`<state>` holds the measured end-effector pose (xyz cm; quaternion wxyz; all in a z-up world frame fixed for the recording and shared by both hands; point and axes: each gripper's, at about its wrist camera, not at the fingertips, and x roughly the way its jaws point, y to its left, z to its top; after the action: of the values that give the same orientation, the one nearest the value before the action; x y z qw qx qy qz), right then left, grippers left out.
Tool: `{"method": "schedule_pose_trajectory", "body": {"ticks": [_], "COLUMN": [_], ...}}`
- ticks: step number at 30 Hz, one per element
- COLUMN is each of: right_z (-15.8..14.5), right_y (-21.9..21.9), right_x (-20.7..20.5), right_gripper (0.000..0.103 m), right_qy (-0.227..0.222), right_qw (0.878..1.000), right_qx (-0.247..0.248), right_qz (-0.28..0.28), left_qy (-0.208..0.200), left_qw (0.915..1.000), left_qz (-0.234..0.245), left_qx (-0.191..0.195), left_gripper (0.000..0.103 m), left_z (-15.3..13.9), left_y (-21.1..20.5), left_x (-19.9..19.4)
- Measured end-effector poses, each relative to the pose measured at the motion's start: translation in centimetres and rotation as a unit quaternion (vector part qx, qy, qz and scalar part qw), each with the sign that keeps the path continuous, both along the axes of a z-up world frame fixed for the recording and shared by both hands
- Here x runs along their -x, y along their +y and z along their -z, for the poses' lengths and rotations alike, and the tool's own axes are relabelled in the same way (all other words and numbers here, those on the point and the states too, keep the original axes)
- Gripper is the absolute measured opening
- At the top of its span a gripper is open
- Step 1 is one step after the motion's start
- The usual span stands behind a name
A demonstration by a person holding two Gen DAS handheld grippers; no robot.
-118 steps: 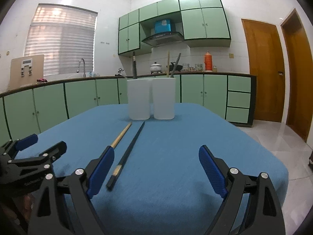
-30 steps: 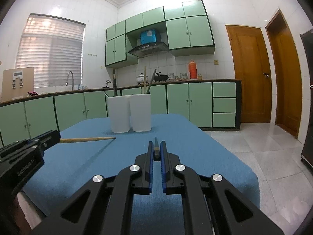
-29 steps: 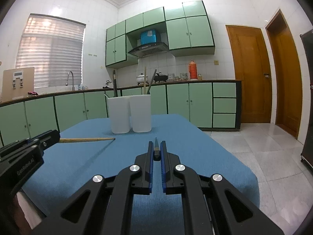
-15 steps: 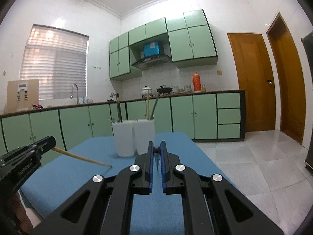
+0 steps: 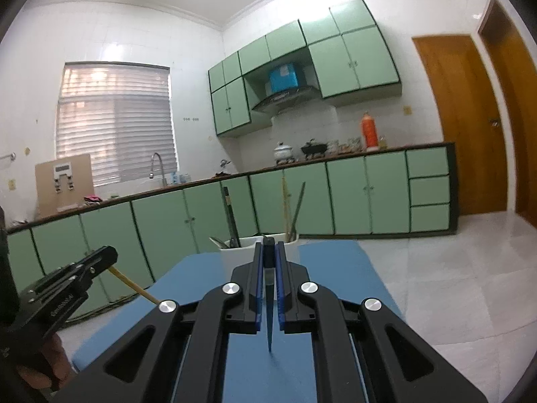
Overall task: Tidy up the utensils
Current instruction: 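Lift both chopsticks, carry them over the white holder and lower them in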
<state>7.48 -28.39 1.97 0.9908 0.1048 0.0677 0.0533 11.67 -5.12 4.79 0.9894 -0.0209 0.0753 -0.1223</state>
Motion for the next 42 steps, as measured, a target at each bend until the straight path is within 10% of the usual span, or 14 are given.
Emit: {"method": "schedule_pose_trajectory", "body": {"ticks": [34, 42], "right_z": [-16.7, -16.2], "right_y": [-0.7, -0.6], "right_x": [-15.3, -21.8], "right_gripper": [0.007, 0.007], "right_qy": [-0.047, -0.043], "right_qw": [0.998, 0.998], "right_qx": [0.043, 0.045], "right_qz": [-0.029, -0.018], "left_qy": [-0.083, -0.082], "left_qw": [0.9959, 0.9964], "left_qz": [0.036, 0.021], "left_qx": [0.005, -0.003], "left_gripper": [0.006, 0.006], "left_z": [-14.9, -14.3], "left_y": [-3.3, -5.7], "left_x": [-13.0, -18.9]}}
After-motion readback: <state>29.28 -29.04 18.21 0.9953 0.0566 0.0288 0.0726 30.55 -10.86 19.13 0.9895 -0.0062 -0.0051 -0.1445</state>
